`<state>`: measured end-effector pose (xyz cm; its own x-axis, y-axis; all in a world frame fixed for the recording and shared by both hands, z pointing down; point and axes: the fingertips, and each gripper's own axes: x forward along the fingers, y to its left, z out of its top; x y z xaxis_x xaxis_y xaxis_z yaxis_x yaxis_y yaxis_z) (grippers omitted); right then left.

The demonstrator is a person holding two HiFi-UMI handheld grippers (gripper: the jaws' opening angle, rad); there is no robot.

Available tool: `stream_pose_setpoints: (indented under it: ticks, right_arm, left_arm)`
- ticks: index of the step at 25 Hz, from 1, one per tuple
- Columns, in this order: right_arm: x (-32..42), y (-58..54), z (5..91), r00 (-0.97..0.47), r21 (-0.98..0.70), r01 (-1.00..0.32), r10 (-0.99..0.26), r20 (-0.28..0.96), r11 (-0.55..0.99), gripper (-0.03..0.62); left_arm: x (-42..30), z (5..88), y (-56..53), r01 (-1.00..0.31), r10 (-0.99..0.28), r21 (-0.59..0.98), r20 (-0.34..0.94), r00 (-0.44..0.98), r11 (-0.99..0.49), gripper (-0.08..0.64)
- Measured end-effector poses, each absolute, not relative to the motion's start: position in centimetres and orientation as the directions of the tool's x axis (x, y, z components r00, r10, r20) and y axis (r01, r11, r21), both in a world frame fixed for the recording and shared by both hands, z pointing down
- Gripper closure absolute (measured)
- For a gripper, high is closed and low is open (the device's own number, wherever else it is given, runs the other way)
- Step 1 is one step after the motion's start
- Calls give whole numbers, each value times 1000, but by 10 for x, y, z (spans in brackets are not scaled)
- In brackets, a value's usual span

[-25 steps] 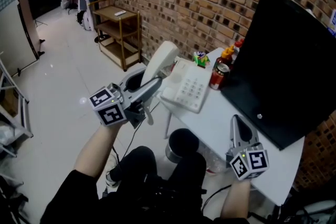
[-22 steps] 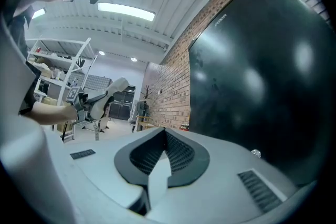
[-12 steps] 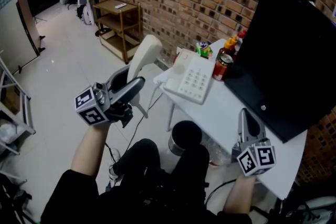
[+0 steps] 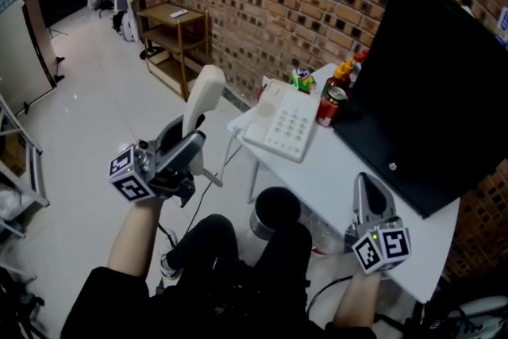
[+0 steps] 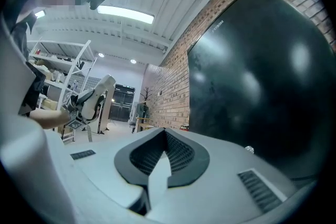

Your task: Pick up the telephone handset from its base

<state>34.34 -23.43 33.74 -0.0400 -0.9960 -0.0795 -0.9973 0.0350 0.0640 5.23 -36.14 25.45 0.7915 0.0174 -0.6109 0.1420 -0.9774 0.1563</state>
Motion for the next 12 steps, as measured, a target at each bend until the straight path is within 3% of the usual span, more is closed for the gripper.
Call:
stream_pose_setpoints:
  ticks: [12]
  right_arm:
    - [342,-228,332,-18,61,-998,-997,-82,13,588]
  left_arm:
    - [61,254,-359,139,17,166,-579,815,-976,342]
